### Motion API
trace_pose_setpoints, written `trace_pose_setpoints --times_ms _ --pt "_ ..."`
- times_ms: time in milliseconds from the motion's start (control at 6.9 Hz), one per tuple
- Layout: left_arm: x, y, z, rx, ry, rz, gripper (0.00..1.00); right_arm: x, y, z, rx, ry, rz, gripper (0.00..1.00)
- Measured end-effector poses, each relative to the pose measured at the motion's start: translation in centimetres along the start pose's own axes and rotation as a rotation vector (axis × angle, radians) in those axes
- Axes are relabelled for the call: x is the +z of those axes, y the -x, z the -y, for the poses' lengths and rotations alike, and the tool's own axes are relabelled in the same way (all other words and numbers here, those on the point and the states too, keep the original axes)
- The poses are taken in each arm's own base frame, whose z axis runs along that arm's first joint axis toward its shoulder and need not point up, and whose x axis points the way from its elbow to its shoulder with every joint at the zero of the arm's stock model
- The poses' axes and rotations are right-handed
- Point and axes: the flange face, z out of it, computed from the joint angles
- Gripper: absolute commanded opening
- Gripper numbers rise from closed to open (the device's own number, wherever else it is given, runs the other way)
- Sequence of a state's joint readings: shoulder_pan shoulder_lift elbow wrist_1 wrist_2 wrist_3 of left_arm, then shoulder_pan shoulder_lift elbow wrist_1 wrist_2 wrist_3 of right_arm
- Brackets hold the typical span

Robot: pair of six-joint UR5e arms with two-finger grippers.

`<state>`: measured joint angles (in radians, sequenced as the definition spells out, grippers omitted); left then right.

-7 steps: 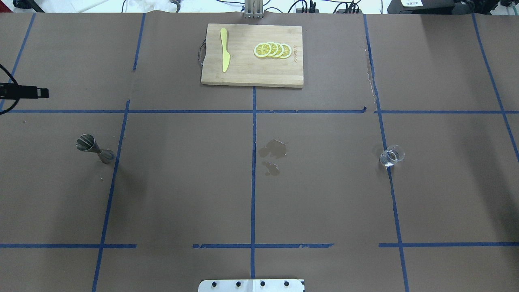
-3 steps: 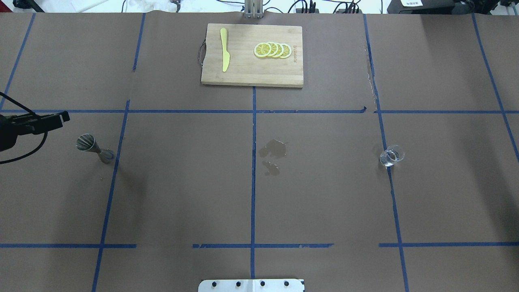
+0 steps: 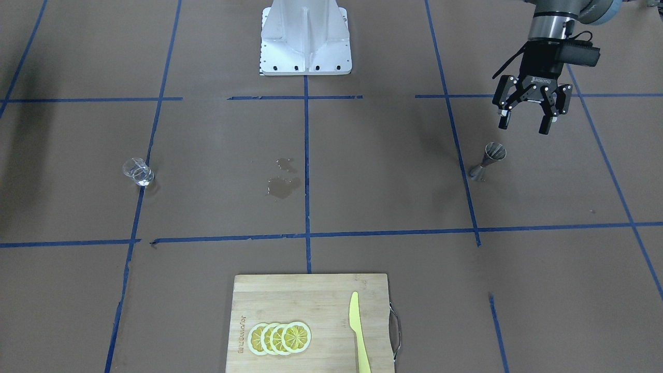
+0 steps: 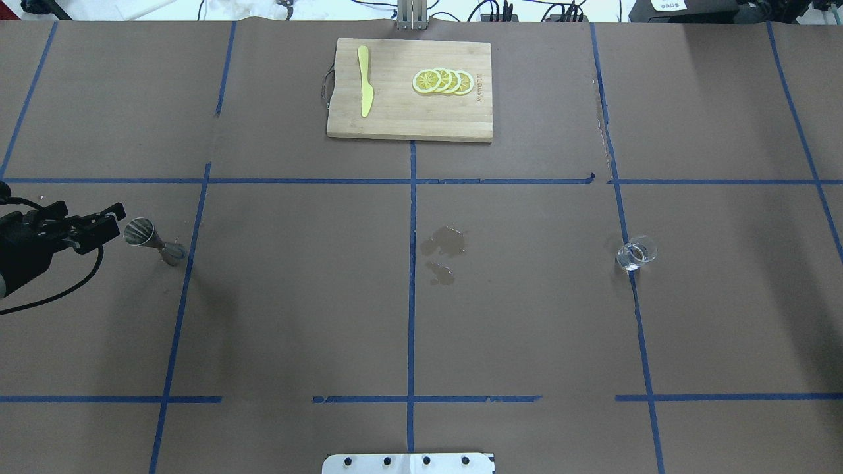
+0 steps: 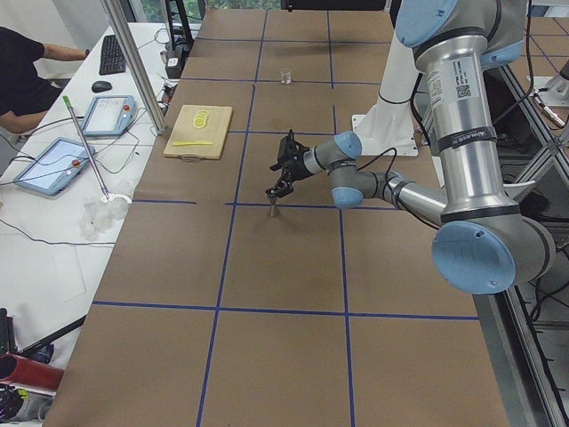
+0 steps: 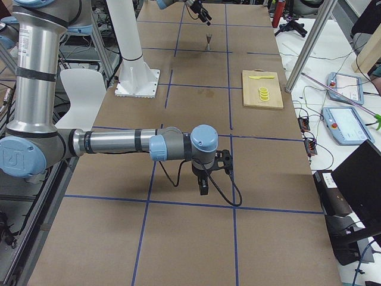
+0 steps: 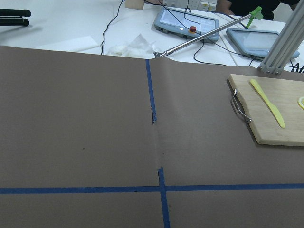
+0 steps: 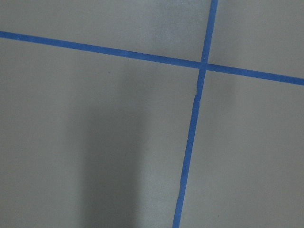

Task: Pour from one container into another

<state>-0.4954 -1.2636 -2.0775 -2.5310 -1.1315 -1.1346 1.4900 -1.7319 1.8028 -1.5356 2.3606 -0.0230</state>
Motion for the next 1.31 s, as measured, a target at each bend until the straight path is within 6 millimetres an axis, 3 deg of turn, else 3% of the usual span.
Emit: trace_pose_setpoints --times_ms 580,870,1305 --pt "1.1 0.0 -6.8 0.033 -0.078 0.072 1.00 -0.2 0.2 0.1 -0.006 -0.006 0.002 1.00" --pt "2.0 -0.4 -8.5 0.047 -0.115 0.084 0.99 -0.3 0.3 0.2 -0.019 -0.020 0.002 1.00" --pt "3.5 -2.8 -10.5 0.053 -0.167 0.072 0.99 -0.3 0.3 0.2 -0.021 -0.025 0.002 1.00"
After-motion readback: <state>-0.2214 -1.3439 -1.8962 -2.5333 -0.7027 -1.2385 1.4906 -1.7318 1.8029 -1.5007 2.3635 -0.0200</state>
